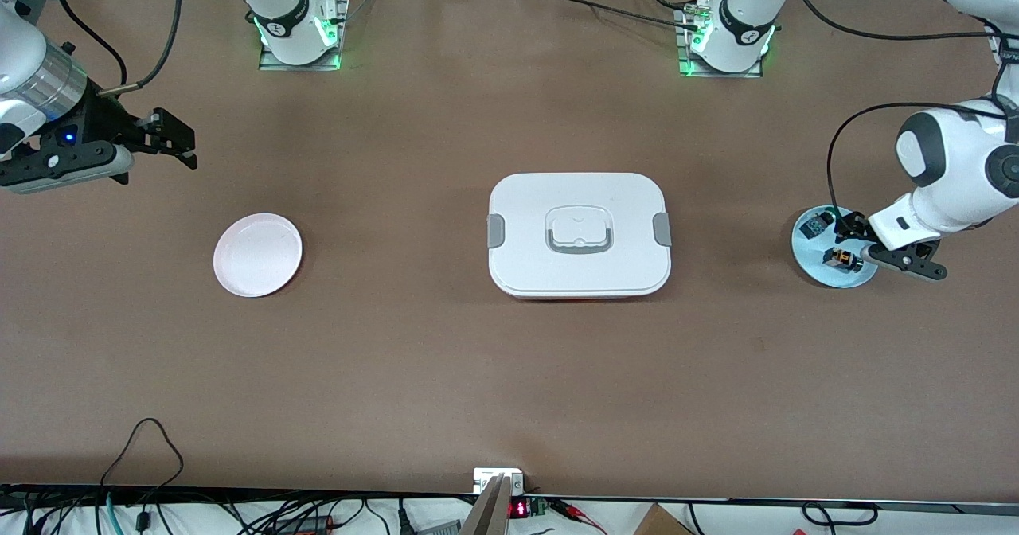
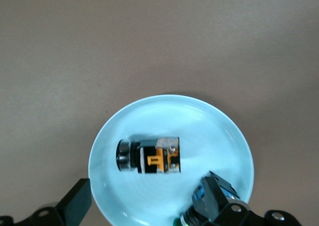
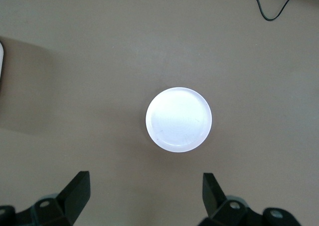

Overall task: Transfer orange switch to right arm and place
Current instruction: 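Lower the left gripper onto the orange switch on the blue plate and grasp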

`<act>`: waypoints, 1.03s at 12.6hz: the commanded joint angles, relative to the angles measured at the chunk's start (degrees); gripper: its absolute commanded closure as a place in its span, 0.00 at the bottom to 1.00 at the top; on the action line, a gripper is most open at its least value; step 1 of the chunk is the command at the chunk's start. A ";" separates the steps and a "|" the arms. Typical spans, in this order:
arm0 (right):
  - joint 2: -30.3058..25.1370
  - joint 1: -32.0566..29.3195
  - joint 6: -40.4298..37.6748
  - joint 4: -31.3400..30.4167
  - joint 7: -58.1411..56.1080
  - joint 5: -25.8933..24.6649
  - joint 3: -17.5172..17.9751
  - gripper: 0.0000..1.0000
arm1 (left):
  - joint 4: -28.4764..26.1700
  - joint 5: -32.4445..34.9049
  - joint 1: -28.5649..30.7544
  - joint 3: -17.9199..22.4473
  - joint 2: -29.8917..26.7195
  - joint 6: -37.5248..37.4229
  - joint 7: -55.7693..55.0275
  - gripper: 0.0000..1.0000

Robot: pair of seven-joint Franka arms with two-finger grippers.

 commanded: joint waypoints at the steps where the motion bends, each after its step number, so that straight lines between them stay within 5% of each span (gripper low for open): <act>1: 0.57 0.08 -0.29 1.27 -0.09 -0.31 0.03 0.00 | 0.42 1.14 1.43 -0.44 1.83 2.40 1.29 0.00; 13: 0.57 0.00 -0.29 1.27 -0.09 -0.31 -0.05 0.00 | -1.34 1.14 1.52 -0.71 6.67 10.67 1.38 0.00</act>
